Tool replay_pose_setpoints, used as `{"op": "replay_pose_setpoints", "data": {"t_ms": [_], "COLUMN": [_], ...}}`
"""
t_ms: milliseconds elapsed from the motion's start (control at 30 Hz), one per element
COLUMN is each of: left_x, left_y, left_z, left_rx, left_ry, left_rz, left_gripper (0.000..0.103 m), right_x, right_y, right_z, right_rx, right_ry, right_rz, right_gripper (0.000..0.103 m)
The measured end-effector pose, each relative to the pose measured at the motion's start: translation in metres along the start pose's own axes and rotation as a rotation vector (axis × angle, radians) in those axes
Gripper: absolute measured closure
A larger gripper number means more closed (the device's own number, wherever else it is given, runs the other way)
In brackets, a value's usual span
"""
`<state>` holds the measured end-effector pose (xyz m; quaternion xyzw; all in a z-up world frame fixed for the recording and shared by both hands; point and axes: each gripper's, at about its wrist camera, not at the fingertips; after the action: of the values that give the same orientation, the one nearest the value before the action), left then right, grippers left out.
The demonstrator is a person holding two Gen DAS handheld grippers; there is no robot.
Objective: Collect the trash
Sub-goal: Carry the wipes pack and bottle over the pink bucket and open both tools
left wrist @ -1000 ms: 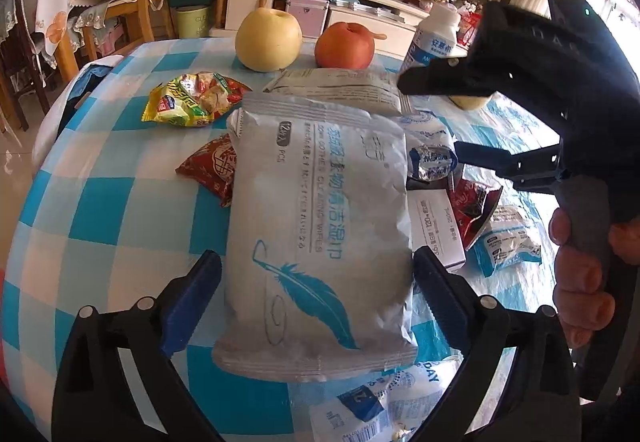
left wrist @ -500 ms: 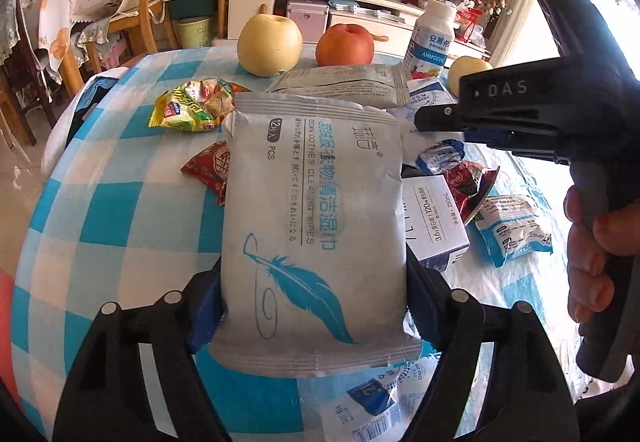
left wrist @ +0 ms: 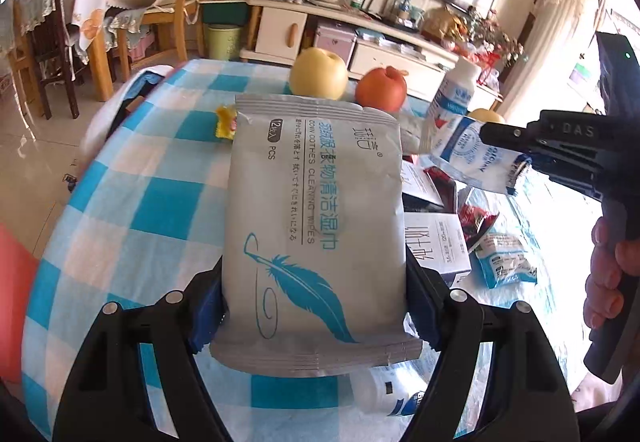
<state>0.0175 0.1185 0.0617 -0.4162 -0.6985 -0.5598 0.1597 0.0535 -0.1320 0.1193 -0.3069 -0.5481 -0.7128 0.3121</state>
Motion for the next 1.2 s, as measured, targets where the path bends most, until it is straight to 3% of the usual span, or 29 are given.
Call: {"op": "replay_pose_setpoints", "data": {"t_ms": [333,567,933,1067,1200], "left_x": [0.047,0.093,0.168,0.180,0.187], "left_y": [0.001,0.001,-0.014,-0.026,-0.050], "left_z": [0.037,0.074,0.194,0.243,0.278], "left_rx": [0.131,0.268,0.705,0.867,1.022], "left_ry": [0.095,0.252,0.584,0.617,0.658], "left_rz": [-0.123,-0.262,-0.418,-0.394,-0.370], "left_gripper": [0.026,0.026,0.026,0.026,0.026], "right_x": [0.028,0.033,0.027,0.010,-0.016], "right_y": [-0.013,-0.024,-0.063,-0.080,-0.100], "right_z": [0.058,0.111,0.276,0.334,0.382], "right_rx": [0.071,0.081,0.271,0.288,0.356], "right_ry": [0.123,0.281,0.485,0.548,0.523], "right_rz": [-0.047,-0.011,0.052,0.088,0.132], "right_gripper": [0.082,0.082,0.082,0.082,0.082]}}
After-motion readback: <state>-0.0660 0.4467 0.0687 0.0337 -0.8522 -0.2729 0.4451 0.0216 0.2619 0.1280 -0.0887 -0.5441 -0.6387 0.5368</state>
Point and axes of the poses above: each gripper's, at about its wrist camera, not at the fingertips, and x roughly against the way its jaws point, z to its left, y to its top, and after that the axes turned 9 degrees about -y, right-handed
